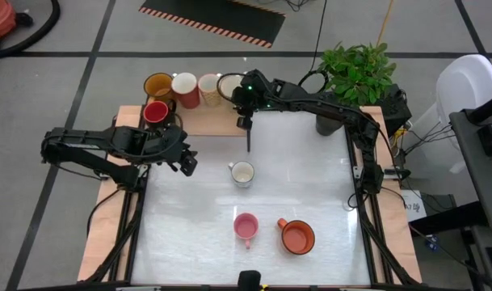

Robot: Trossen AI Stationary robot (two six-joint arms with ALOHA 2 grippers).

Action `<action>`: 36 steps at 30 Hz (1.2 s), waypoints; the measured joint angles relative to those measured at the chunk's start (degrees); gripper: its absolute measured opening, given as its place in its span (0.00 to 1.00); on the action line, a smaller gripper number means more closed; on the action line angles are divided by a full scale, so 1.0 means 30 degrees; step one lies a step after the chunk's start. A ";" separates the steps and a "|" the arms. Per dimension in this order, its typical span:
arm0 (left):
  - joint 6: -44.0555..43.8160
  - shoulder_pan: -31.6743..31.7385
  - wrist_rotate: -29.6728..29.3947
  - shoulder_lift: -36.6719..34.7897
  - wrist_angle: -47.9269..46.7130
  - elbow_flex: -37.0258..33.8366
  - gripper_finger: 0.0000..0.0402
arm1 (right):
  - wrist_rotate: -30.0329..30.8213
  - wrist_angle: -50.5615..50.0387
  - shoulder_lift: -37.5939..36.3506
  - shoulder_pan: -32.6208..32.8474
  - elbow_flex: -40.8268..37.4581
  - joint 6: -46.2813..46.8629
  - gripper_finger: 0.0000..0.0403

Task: Place coffee mugs
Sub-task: Put the green mug on the shelf, then put the blue patterned mug on the shelf

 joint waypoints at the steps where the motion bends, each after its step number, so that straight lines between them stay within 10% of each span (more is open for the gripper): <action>1: 0.0026 0.0001 0.0000 0.0002 0.0000 0.0000 0.45 | 0.0005 0.0062 0.0000 -0.0062 0.0000 -0.0009 0.19; 17: 0.2265 0.0189 0.2145 0.0000 0.0656 0.0000 0.45 | -0.0040 -0.0490 -0.1548 0.0397 -0.0036 0.2329 0.19; 29: 1.2626 0.0727 0.5851 0.2406 0.5494 0.0000 0.45 | -0.0030 -0.5555 -0.5097 0.2204 -0.0333 0.6954 0.19; 36: 1.5134 0.1197 0.8497 0.5486 0.6916 0.0000 0.45 | -0.0030 -0.5801 -0.8805 0.3386 -0.5433 0.9993 0.19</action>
